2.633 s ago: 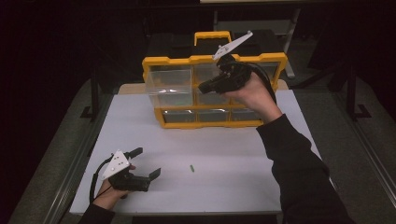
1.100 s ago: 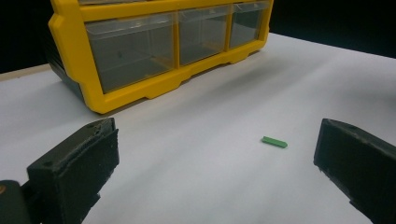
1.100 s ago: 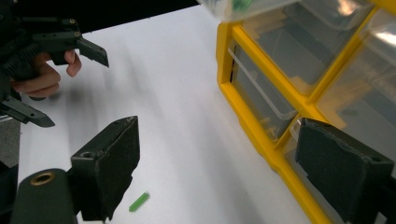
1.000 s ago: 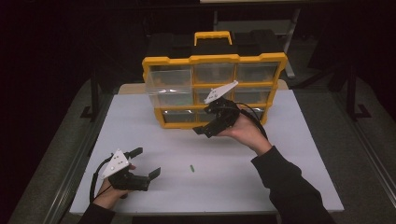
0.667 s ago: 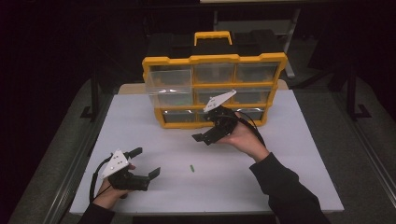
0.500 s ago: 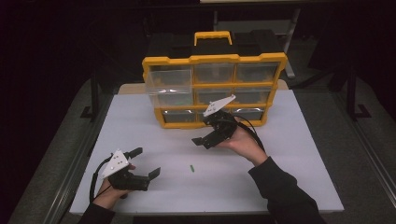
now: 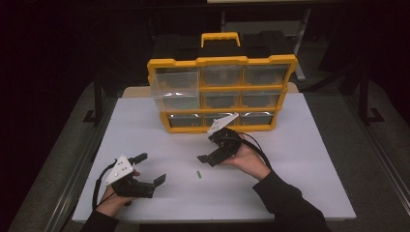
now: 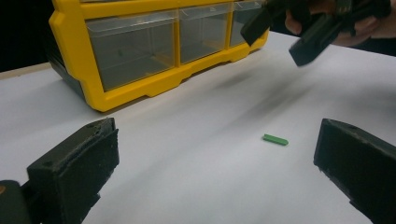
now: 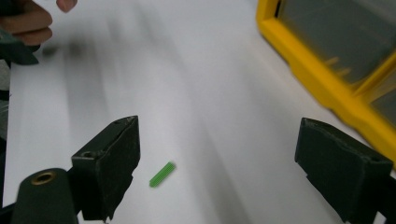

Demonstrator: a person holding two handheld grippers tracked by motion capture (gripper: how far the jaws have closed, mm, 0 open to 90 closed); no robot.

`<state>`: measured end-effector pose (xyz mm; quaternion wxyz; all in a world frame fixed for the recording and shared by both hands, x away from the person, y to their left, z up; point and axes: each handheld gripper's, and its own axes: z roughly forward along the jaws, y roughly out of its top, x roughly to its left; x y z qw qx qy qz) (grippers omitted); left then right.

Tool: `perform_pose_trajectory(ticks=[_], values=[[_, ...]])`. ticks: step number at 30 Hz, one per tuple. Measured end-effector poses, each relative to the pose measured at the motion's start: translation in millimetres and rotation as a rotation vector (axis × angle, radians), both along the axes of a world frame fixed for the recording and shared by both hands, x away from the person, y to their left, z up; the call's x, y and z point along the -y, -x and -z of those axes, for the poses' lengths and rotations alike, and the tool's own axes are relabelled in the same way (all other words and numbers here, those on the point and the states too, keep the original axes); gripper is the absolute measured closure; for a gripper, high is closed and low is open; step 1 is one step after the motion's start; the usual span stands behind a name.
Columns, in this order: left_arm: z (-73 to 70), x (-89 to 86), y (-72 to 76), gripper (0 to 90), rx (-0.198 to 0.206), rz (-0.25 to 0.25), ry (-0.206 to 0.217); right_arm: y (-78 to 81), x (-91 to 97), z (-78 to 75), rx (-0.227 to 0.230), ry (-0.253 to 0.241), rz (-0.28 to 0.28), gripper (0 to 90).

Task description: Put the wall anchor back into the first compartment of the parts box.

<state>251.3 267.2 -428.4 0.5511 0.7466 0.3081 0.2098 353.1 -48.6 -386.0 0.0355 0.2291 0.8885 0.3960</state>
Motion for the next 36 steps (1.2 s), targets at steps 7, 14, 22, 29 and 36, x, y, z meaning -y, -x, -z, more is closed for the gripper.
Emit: perform_pose_trajectory(ticks=[7, 14, 22, 29, 36], values=[[-0.2, 0.4, 1.2, 0.0, -0.003, -0.002, 0.007, 5.5, -7.3, 22.8, -0.025, 0.039, -0.022, 14.3], [0.1, -0.4, 1.0, 0.0, -0.003, -0.004, 0.006, 8.5, -13.3, 37.4, -0.069, 0.050, -0.056, 23.8], [0.0, -0.6, 1.2, 0.0, -0.002, -0.005, 0.006, 8.1, -19.0, 46.7, -0.062, 0.046, -0.113, 42.3], [-0.2, -0.8, 1.5, 0.0, -0.003, -0.003, 0.000, 9.4, -24.6, 52.4, -0.105, 0.069, -0.134, 55.1], [-0.3, -0.9, 2.0, 0.0, -0.003, -0.003, -0.003, 11.0, -29.2, 55.7, -0.127, 0.088, -0.136, 64.5]])
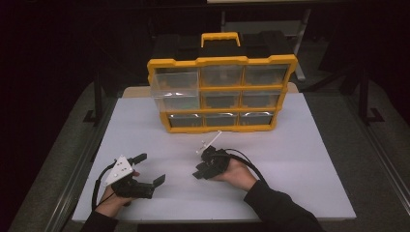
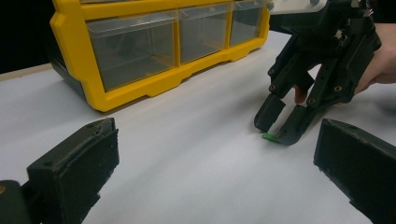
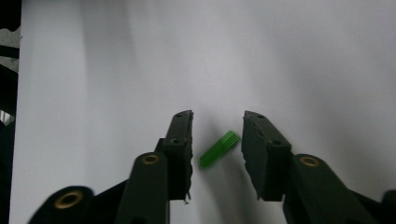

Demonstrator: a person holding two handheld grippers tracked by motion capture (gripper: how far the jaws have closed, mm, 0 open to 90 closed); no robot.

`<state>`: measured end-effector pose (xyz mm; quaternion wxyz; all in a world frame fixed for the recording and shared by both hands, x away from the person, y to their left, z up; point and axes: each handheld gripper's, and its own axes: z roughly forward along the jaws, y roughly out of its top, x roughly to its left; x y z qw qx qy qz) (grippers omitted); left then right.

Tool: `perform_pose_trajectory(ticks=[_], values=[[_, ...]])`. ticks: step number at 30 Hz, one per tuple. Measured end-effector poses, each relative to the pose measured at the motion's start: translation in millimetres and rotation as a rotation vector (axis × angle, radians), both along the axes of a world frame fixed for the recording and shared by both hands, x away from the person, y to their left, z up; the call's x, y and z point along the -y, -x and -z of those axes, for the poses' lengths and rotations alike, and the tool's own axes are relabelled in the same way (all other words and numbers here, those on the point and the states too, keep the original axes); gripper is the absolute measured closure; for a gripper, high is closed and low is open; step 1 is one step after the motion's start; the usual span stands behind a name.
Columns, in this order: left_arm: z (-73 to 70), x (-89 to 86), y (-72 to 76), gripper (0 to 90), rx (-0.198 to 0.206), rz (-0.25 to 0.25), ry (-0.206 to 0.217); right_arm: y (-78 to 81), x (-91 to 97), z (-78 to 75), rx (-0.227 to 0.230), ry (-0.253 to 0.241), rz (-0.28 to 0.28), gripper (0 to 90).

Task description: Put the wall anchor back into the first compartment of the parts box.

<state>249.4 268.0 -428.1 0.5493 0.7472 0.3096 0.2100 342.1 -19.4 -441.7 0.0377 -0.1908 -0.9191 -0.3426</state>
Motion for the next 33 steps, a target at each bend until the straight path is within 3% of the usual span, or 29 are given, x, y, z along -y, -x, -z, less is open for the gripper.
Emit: perform_pose_trajectory(ticks=[12, 17, 27, 33], values=[[-0.2, 0.4, 0.1, 0.0, 0.007, 0.002, -0.001, 3.3, -3.0, -0.9, 0.073, 0.042, 0.000, 76.9], [-0.1, 0.4, -0.1, 0.0, 0.006, 0.004, -0.005, 2.8, -2.8, -1.0, 0.079, 0.049, 0.008, 82.5], [-0.7, 0.0, 0.3, 0.0, 0.008, 0.002, -0.001, 2.9, -3.4, -1.7, 0.084, 0.055, 0.009, 84.2], [-0.9, 0.1, -0.2, 0.0, 0.007, 0.002, -0.003, 1.0, -2.3, -4.6, 0.054, 0.029, -0.008, 84.1]])
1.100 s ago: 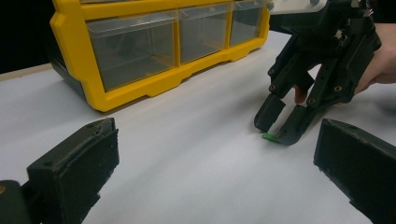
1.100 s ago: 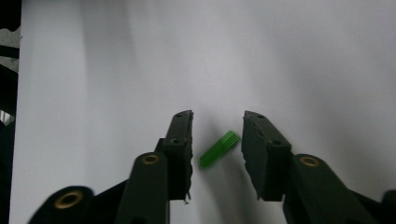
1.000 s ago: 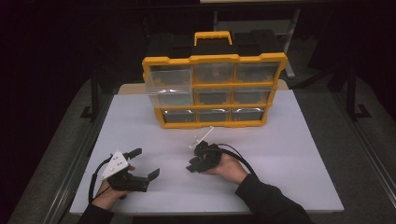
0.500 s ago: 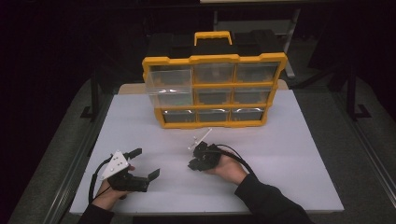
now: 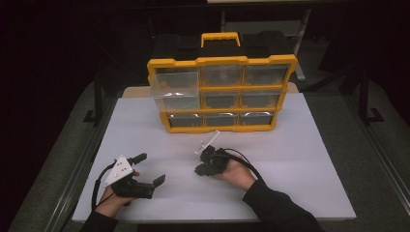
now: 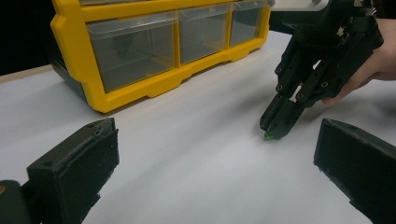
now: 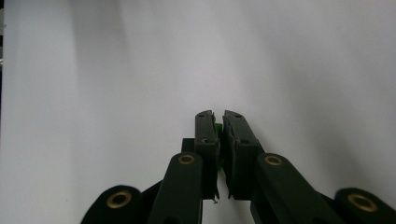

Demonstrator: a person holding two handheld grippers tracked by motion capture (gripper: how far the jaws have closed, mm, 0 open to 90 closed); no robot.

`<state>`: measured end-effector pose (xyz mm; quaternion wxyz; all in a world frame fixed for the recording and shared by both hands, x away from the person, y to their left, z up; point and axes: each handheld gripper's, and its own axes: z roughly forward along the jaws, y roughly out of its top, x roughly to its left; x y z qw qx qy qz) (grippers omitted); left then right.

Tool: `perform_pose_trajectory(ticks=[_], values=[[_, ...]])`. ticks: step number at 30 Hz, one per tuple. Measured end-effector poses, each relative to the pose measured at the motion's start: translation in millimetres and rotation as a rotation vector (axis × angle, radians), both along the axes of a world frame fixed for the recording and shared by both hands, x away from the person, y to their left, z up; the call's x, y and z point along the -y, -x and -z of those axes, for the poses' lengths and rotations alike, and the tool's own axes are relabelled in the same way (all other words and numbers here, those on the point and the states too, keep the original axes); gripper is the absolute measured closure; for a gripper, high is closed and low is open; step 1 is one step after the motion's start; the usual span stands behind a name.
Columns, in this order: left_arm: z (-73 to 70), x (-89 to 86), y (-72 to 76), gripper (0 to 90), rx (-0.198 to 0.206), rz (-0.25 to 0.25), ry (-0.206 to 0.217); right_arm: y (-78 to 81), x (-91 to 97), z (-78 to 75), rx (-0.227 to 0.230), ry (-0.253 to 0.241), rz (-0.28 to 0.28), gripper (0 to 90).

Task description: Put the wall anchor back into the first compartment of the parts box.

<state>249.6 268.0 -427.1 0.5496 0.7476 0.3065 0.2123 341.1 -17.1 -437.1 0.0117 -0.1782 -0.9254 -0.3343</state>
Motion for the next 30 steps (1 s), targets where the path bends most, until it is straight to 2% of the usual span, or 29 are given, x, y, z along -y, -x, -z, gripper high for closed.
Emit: perform_pose_trajectory(ticks=[5, 12, 19, 28, 30], values=[[0.5, 1.2, 0.1, 0.0, 0.004, 0.004, 0.000, -0.8, 1.9, -5.8, 0.003, 0.008, 0.002, 84.1], [0.1, 0.4, 0.4, 0.0, 0.000, -0.001, -0.003, -2.4, 5.7, -15.0, -0.009, -0.015, 0.002, 84.1], [-0.4, 0.3, 1.4, 0.0, 0.001, -0.003, -0.001, -3.4, 11.1, -28.1, -0.034, -0.020, 0.011, 84.1], [-0.2, 1.8, -0.7, 0.0, 0.002, 0.005, -0.007, -9.8, 24.8, -45.6, -0.058, -0.049, 0.028, 84.1], [0.3, 2.3, -0.8, 0.0, 0.005, 0.005, -0.007, -12.0, 28.2, -49.1, -0.050, -0.057, 0.028, 84.1]])
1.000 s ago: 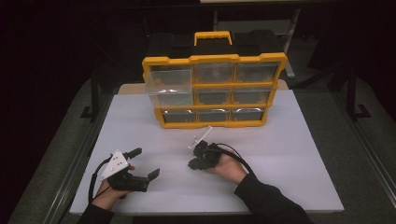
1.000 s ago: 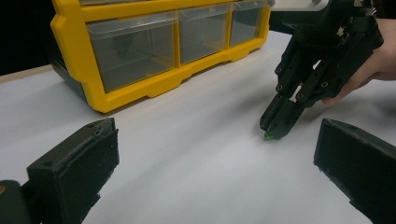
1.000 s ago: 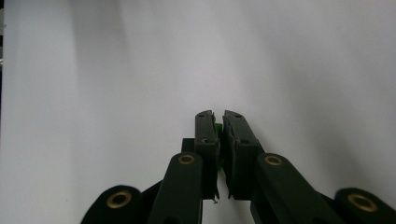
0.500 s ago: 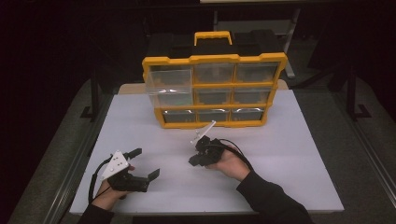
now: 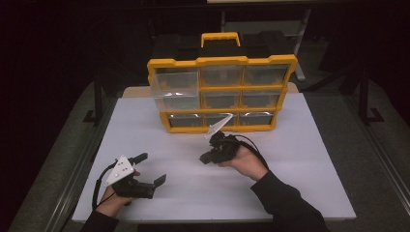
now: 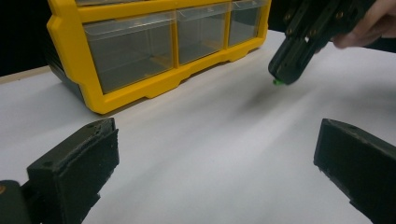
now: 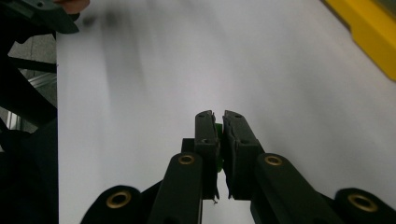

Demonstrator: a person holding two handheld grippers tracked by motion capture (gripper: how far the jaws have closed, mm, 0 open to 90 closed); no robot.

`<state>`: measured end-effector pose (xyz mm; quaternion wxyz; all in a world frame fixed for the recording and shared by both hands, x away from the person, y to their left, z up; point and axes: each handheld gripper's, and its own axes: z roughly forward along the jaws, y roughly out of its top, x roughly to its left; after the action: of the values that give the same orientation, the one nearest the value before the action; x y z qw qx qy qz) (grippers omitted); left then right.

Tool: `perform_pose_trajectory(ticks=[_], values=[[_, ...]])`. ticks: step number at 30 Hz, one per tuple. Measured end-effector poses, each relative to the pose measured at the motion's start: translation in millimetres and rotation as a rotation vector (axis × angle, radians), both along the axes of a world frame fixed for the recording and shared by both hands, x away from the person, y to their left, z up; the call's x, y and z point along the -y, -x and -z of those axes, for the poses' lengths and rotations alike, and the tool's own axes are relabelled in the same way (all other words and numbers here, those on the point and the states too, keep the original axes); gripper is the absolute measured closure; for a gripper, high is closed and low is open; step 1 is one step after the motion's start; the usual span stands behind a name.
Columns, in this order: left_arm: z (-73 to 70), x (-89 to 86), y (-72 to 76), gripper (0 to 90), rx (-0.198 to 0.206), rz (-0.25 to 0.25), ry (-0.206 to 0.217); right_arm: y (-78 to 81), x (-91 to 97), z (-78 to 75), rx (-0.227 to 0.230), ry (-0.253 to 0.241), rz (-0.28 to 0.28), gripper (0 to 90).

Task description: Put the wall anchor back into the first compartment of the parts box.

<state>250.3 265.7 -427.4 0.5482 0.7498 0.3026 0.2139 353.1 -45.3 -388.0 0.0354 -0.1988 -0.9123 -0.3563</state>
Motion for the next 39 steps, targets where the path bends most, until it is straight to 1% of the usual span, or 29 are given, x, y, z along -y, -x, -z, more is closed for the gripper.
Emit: perform_pose_trajectory(ticks=[1, 2, 4, 5, 7, 8, 11, 15, 16, 17, 18, 20, 21, 22, 23, 27, 29, 36, 38, 39], values=[[0.1, 0.2, -0.1, 0.0, 0.000, -0.001, 0.002, -0.9, 2.0, -2.6, 0.005, 0.008, -0.001, 84.1], [0.0, 0.2, -0.2, 0.0, 0.001, 0.000, 0.001, -1.6, 3.2, -4.4, 0.010, 0.001, -0.001, 84.0], [0.2, 0.6, -0.2, 0.0, 0.001, 0.002, -0.001, -1.9, 5.3, -8.7, -0.004, -0.017, 0.000, 84.0], [0.0, 0.4, -0.1, 0.0, -0.002, 0.003, -0.006, -2.5, 6.4, -10.4, 0.002, -0.012, -0.001, 84.1], [0.0, 0.7, -0.2, 0.0, -0.002, 0.003, -0.005, -3.0, 7.8, -13.5, 0.002, -0.018, 0.002, 84.1], [0.0, 0.7, -0.2, 0.0, -0.002, 0.003, -0.005, -3.7, 8.7, -15.1, 0.007, -0.014, 0.000, 84.0], [0.2, 0.8, -0.2, 0.0, -0.005, 0.002, -0.002, -4.4, 10.1, -19.9, 0.001, -0.030, 0.004, 84.1], [0.2, 1.0, -0.1, 0.0, -0.005, 0.001, 0.000, -5.5, 11.5, -29.2, 0.012, -0.033, 0.012, 84.1], [0.2, 1.1, -0.2, 0.0, -0.006, 0.000, 0.001, -6.1, 11.9, -31.8, 0.024, -0.034, 0.009, 84.0], [0.3, 1.2, -0.2, 0.0, -0.006, 0.000, 0.003, -7.1, 12.5, -34.3, 0.041, -0.043, 0.006, 84.0], [0.4, 1.4, 0.1, 0.0, -0.010, 0.000, 0.005, -8.0, 13.1, -36.2, 0.049, -0.058, 0.002, 84.0], [0.4, 1.4, 0.1, 0.0, -0.011, 0.001, 0.001, -8.8, 15.1, -41.4, 0.048, -0.058, 0.010, 84.0], [0.3, 1.4, 0.1, 0.0, -0.011, 0.001, 0.000, -10.0, 16.2, -43.7, 0.061, -0.064, 0.010, 84.0], [0.3, 1.6, 0.2, 0.0, -0.012, 0.002, 0.002, -10.3, 16.7, -46.4, 0.061, -0.073, 0.013, 84.0], [0.2, 1.6, 0.2, 0.0, -0.011, 0.003, 0.001, -11.3, 17.4, -49.0, 0.072, -0.079, 0.014, 84.0], [0.2, 1.5, 0.2, 0.0, -0.010, 0.004, 0.000, -13.8, 18.8, -58.9, 0.079, -0.089, 0.012, 84.1], [0.3, 1.4, 0.2, 0.0, -0.010, 0.002, 0.002, -16.6, 19.8, -62.1, 0.099, -0.089, -0.001, 84.0], [0.0, 1.2, 0.1, 0.0, -0.008, 0.004, 0.000, -20.7, 21.7, -75.1, 0.096, -0.106, -0.002, 84.1], [0.0, 1.2, 0.2, 0.0, -0.008, 0.004, 0.000, -22.7, 22.3, -78.3, 0.108, -0.107, -0.005, 84.1], [0.0, 1.1, 0.2, 0.0, -0.008, 0.004, 0.000, -22.4, 22.6, -80.7, 0.095, -0.102, 0.002, 84.0]])
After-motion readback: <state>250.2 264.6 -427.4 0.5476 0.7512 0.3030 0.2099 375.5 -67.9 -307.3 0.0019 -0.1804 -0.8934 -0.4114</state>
